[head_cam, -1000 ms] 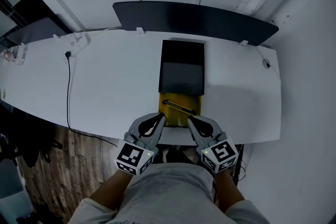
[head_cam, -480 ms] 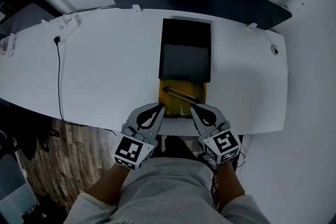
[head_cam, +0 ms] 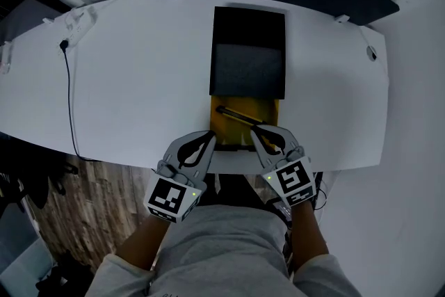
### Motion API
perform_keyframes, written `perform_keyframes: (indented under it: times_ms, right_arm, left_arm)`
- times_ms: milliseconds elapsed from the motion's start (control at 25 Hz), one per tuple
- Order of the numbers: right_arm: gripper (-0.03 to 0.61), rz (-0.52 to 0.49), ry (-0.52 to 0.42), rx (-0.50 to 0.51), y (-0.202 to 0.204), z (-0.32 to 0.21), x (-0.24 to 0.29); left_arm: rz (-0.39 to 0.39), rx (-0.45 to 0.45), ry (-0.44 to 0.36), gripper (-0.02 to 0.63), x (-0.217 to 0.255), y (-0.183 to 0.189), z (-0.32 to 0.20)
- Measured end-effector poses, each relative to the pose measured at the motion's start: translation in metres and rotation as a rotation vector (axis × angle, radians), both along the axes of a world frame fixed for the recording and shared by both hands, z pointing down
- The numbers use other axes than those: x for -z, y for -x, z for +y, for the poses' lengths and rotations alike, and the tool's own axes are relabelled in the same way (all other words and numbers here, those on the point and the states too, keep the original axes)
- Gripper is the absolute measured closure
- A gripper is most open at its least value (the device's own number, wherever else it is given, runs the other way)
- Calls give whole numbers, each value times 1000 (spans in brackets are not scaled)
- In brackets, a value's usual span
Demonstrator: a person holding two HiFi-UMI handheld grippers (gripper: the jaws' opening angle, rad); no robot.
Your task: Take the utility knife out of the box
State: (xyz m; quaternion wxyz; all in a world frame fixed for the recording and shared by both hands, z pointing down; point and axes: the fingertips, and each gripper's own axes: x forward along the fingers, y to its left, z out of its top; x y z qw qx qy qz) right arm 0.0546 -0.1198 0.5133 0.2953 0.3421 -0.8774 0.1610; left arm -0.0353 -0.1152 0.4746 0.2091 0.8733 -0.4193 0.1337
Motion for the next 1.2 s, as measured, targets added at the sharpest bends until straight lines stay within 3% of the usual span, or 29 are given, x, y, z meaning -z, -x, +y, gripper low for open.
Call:
perform_keyframes:
  times_ms: [400,560,1200]
  right_arm:
    - [514,167,43,114,9,-5,-37]
    - [488,215,65,154,10,-9,-51]
    - [442,404,136,282,16,-9,-89]
  left_arm:
    - [6,3,15,612,-16,5,-7]
    - [-1,5,70,612,-23,7,-7]
    - [3,31,87,614,-46,22,-9]
